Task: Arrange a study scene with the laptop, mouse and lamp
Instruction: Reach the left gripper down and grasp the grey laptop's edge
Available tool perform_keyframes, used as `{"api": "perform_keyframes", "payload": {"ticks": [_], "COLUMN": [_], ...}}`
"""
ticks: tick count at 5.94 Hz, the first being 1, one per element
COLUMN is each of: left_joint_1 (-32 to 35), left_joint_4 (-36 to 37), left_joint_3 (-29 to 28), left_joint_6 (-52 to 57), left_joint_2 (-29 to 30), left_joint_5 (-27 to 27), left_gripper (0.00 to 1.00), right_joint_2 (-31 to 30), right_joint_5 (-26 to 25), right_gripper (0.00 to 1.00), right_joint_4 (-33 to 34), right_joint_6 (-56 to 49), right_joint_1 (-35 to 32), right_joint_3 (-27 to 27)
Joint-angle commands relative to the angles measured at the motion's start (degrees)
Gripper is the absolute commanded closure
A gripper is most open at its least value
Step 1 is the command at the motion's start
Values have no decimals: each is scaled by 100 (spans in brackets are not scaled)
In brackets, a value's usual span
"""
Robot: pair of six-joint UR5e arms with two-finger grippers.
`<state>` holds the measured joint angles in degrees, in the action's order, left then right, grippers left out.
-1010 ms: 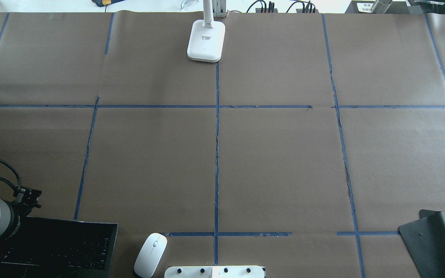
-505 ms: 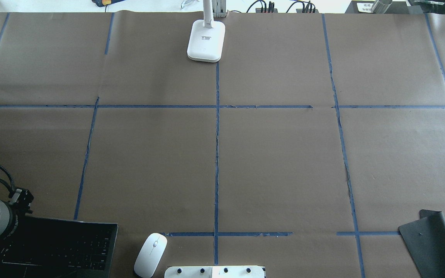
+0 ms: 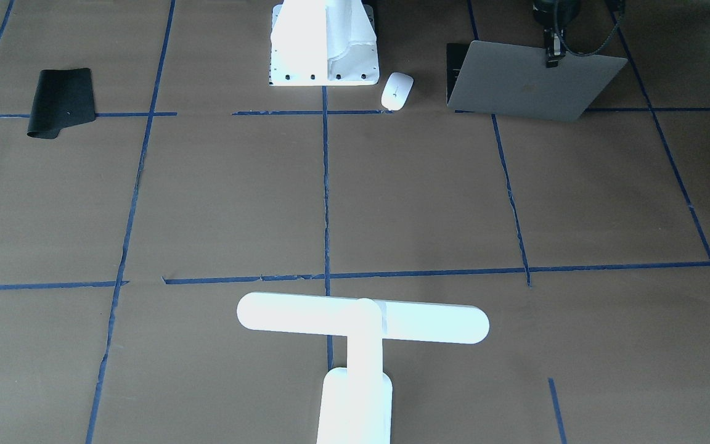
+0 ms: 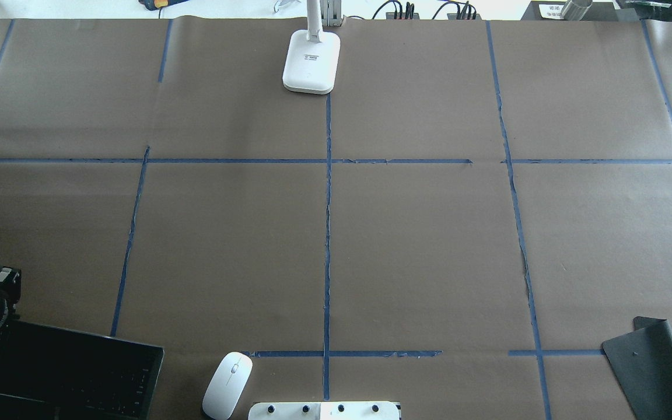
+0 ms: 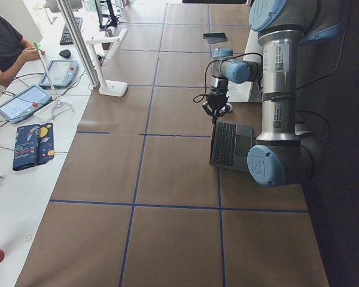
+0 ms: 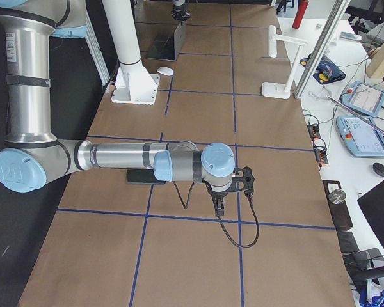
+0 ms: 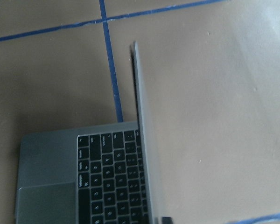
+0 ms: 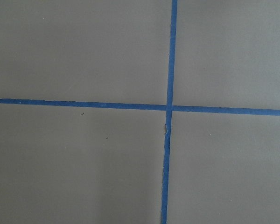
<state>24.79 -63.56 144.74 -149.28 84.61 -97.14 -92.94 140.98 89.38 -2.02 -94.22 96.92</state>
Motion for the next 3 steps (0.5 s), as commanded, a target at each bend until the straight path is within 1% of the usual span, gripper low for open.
{"api": "perform_keyframes", "payload": {"ticks": [1, 2, 3], "left_joint_1": [690, 1094, 1542], "left_joint_4": [133, 133, 133], "left_joint_3": [19, -25, -121], "left_joint_6": [746, 1082, 1416], "left_joint_2": [55, 64, 299], "left_joint_5": [-7, -16, -7], "left_gripper": [100, 100, 100], "right_joint_2": [4, 4, 12], "right_joint_5": [0, 0, 0], "right_gripper": [0, 0, 0], "right_joint_4": [-9, 0, 0], "right_joint_6": [0, 0, 9], "right_joint_1": [0, 0, 0], "right_joint_3": [20, 29, 38]}}
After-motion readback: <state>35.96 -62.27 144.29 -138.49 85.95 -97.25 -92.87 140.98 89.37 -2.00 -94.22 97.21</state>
